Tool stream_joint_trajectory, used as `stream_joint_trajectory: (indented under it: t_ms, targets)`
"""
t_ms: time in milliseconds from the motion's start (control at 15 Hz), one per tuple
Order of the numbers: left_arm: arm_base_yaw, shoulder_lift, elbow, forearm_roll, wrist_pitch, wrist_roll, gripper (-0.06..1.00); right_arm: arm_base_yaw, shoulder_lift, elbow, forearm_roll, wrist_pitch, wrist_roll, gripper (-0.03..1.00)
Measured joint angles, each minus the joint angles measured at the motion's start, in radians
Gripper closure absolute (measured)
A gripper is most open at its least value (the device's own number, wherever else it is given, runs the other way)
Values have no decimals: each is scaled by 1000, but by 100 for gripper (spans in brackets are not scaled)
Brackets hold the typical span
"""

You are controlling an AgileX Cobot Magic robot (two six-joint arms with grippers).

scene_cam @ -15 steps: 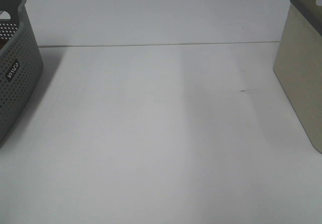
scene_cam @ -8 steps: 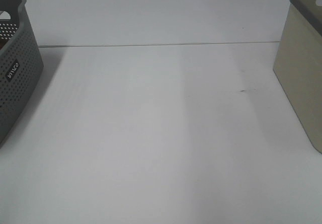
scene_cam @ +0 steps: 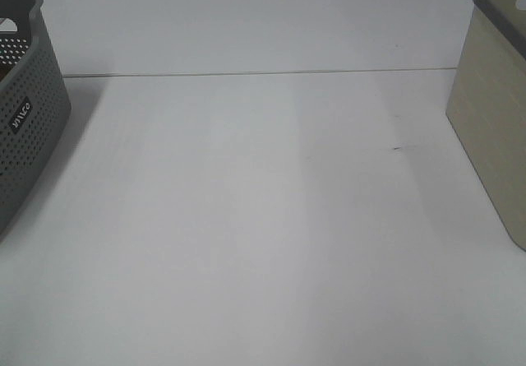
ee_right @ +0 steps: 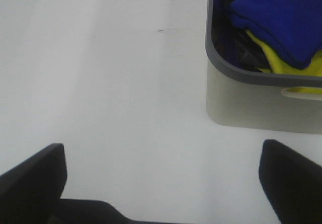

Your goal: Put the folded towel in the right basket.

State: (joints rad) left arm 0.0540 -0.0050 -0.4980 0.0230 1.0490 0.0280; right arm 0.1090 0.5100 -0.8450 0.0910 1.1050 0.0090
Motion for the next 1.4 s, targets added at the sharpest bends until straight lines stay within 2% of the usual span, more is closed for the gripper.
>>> stream_joint_trajectory:
  t_ms: [200, 267, 467, 1000, 1400]
  targets:
    - [0, 0, 0, 0, 0, 0, -4, 0, -202, 167, -15, -44, 1, -2]
    - [0, 0, 0, 0, 0, 0, -4, 0, -339, 252, -42, -45, -9, -2]
    - [0, 0, 0, 0, 0, 0, -4, 0, -496, 339, -44, -42, -9, -2]
    - [0, 0, 0, -10, 0, 0, -4, 0, -514, 341, -40, -44, -14, -2]
    - [0, 0, 0, -11, 0, 0, -4, -68, -514, 341, -24, -44, -14, -2]
